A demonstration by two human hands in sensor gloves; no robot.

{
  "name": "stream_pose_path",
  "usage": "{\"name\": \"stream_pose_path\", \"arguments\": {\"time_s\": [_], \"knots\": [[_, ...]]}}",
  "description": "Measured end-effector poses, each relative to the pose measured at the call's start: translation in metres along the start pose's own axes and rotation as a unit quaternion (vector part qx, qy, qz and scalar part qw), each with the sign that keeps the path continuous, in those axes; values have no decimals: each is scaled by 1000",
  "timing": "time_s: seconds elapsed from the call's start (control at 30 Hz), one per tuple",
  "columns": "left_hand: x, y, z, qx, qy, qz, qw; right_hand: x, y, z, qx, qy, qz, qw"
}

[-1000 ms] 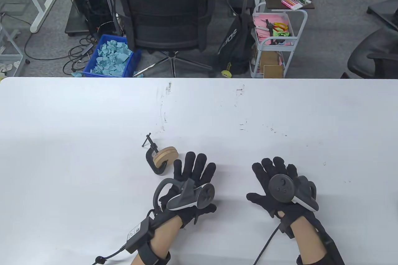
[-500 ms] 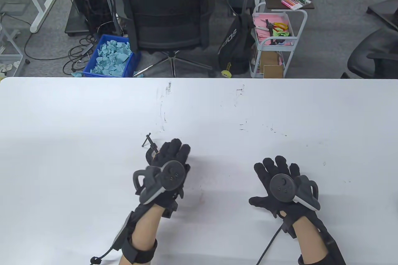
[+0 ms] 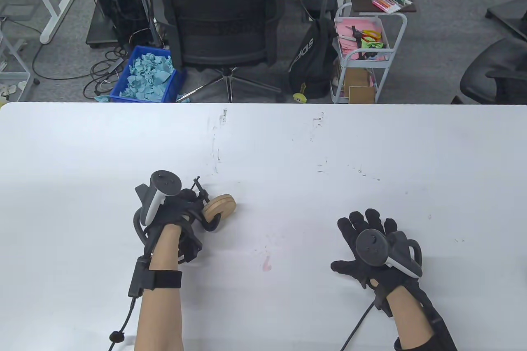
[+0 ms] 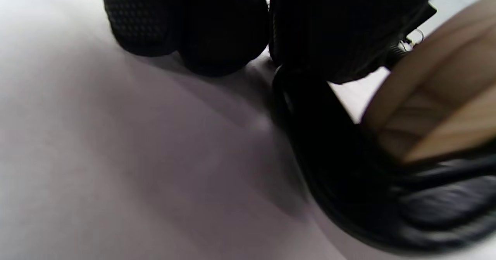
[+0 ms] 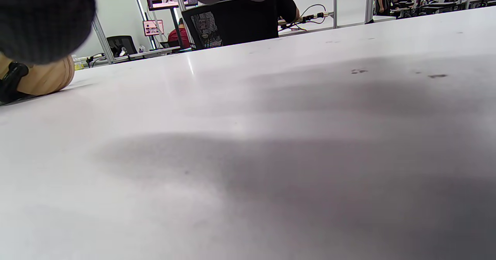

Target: Unscrew the clamp open

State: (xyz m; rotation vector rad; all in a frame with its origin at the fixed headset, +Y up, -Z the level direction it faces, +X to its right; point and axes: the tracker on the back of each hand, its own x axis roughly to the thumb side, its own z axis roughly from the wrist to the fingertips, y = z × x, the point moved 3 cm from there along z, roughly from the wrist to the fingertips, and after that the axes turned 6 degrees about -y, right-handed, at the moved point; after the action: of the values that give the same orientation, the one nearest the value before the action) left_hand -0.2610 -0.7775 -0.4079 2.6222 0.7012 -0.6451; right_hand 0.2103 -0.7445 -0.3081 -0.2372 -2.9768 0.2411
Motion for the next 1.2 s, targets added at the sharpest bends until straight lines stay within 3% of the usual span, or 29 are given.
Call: {"name": "stream_pose_path", "arguments": {"time_s": [0.13, 0.27, 0.4, 0.57, 0.8, 0.9, 1.03, 1.1, 1.2], "knots": [[5, 3, 2, -15, 8, -3, 1000, 1, -1, 0, 5, 0, -5, 1000], [14, 4, -2, 38, 52, 41, 997, -1, -5, 2, 14, -4, -4, 1000], [20, 1, -15, 45, 107, -4, 993, 0, -4, 2, 14, -3, -1, 1000], [46, -3, -46, 89, 181, 87, 976, 6, -6, 2, 3, 8, -6, 1000], [79, -12, -87, 158, 254, 91, 950, 5, -9, 3, 6, 6, -7, 1000], [91, -13, -97, 125, 282, 51, 950, 4, -7, 2, -4, 7, 1, 1000], [109, -7, -116, 126, 307, 102, 938, 3, -7, 2, -4, 6, 3, 1000], [117, -2, -125, 115, 326, 90, 934, 3, -7, 3, -5, 7, 3, 1000], [128, 6, -134, 55, 352, 43, 933, 2, -7, 3, -7, 6, 5, 1000]]}}
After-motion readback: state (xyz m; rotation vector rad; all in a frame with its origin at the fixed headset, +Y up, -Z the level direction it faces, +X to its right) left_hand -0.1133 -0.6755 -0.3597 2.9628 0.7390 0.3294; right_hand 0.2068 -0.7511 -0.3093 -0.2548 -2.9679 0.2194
